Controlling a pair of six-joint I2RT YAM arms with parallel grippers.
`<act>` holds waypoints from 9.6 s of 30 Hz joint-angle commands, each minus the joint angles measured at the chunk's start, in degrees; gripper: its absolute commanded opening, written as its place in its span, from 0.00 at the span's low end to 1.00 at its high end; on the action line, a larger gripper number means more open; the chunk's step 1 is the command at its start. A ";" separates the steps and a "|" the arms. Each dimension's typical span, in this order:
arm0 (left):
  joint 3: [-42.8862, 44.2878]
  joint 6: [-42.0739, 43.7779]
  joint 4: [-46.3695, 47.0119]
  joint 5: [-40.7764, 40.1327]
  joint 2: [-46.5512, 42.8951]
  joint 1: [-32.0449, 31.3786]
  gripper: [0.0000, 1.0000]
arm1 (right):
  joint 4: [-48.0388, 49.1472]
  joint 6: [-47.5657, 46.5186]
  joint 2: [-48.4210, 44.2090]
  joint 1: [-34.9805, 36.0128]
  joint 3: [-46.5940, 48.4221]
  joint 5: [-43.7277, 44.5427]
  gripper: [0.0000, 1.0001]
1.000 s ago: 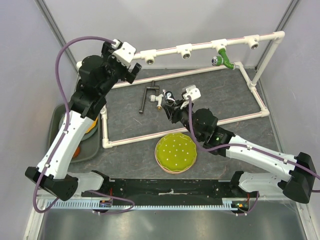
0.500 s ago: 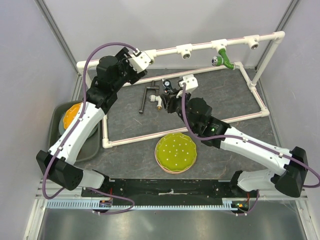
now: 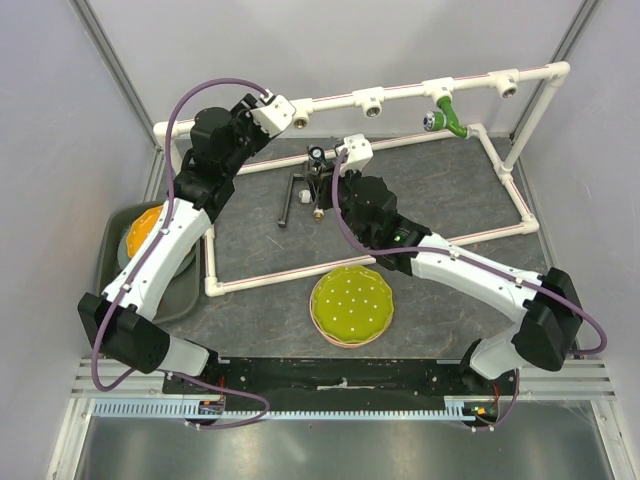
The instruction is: Install the water faucets
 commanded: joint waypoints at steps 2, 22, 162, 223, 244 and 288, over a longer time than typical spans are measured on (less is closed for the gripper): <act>0.43 -2.67 -0.88 -0.29 1.39 0.36 0.42 | 10.21 1.99 1.60 -1.91 4.47 -2.15 0.00; 1.14 -5.74 -1.41 2.79 -0.54 -0.61 0.18 | 14.44 5.16 7.93 -3.05 7.99 -2.15 0.00; -36.22 -52.41 10.72 -26.30 -24.71 9.06 0.02 | -11.84 -0.65 -3.85 -5.07 9.48 -1.01 0.00; -35.95 -52.94 10.11 -25.07 -24.72 9.15 0.02 | -22.12 -8.12 -0.86 -6.83 17.48 0.40 0.00; -35.95 -52.94 9.93 -24.90 -24.98 9.06 0.02 | -22.65 -2.06 0.46 -7.88 18.62 -0.74 0.00; -36.04 -53.56 9.75 -23.67 -25.59 9.06 0.02 | 23.12 61.57 0.28 -26.17 -7.65 -36.08 0.00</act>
